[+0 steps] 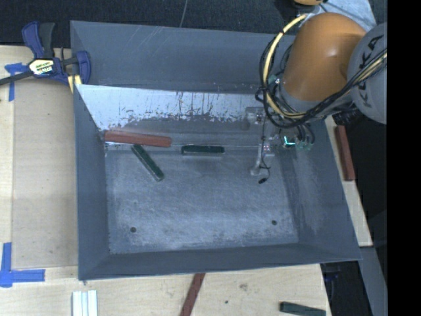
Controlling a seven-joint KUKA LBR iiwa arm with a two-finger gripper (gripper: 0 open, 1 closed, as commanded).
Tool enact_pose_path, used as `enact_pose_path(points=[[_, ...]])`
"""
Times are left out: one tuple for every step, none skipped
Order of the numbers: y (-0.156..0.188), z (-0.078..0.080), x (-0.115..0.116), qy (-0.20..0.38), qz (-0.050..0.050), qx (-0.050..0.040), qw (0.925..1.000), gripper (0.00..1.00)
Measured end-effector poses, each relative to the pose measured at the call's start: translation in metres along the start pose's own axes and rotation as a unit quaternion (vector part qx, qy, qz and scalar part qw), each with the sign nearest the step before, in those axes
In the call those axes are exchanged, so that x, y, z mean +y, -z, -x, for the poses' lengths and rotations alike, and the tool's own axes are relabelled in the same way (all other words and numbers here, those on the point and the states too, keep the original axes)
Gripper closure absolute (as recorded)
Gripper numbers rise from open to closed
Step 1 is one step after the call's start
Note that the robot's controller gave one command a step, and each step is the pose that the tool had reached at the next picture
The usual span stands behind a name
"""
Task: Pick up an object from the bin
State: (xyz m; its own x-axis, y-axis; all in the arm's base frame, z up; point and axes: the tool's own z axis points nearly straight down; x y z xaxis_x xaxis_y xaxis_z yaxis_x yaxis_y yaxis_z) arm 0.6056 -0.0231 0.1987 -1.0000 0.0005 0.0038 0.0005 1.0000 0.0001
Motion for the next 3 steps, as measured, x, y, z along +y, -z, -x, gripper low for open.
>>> enact_pose_path(points=[[0.004,0.002,0.0,0.0,0.0,-0.0039,1.0,0.0],[-0.061,0.014,0.025,0.005,0.0,-0.0064,1.0,0.0],[-0.062,0.017,0.048,-0.028,0.0,-0.0019,0.9996,0.0]])
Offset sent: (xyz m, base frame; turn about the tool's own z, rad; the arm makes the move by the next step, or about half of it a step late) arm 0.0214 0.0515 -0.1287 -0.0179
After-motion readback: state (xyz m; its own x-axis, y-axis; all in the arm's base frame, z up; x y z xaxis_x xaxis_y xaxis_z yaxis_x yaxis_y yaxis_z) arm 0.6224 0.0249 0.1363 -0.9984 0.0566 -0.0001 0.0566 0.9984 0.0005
